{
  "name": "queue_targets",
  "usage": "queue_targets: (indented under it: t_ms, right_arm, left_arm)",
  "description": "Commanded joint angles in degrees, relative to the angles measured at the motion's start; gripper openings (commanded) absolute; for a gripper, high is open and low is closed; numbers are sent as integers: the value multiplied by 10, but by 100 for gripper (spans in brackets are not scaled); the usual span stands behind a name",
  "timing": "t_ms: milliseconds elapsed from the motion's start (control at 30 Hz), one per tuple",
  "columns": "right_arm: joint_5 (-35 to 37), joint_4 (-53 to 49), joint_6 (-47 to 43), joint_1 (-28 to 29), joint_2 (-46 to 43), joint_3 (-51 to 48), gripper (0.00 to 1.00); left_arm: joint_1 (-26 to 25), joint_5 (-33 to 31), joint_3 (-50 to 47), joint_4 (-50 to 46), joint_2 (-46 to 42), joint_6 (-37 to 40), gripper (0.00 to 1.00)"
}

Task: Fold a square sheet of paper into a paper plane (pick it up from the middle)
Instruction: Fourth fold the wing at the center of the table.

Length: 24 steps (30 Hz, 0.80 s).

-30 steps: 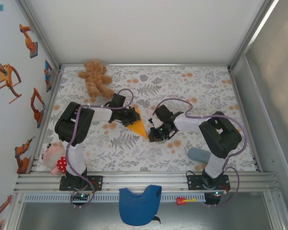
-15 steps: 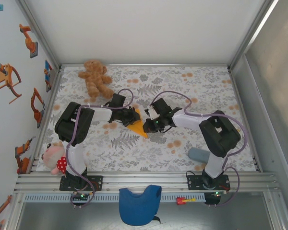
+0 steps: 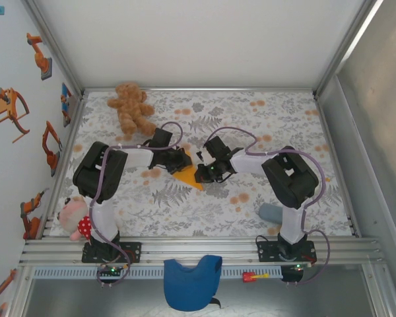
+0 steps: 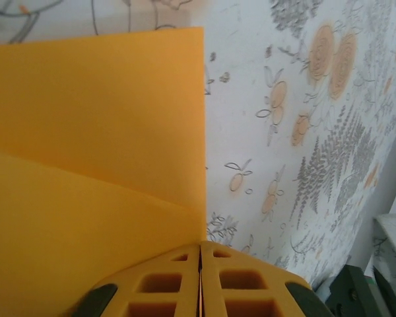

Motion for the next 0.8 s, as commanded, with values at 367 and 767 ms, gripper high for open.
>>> queue_targets:
  t_ms: [367, 767]
  right_arm:
    - [67, -62, 3, 1, 21, -16, 0]
    - [97, -95, 1, 1, 28, -19, 0]
  left_arm:
    - [-38, -30, -68, 32, -55, 21, 10]
    - [-33, -78, -22, -56, 3, 54, 9]
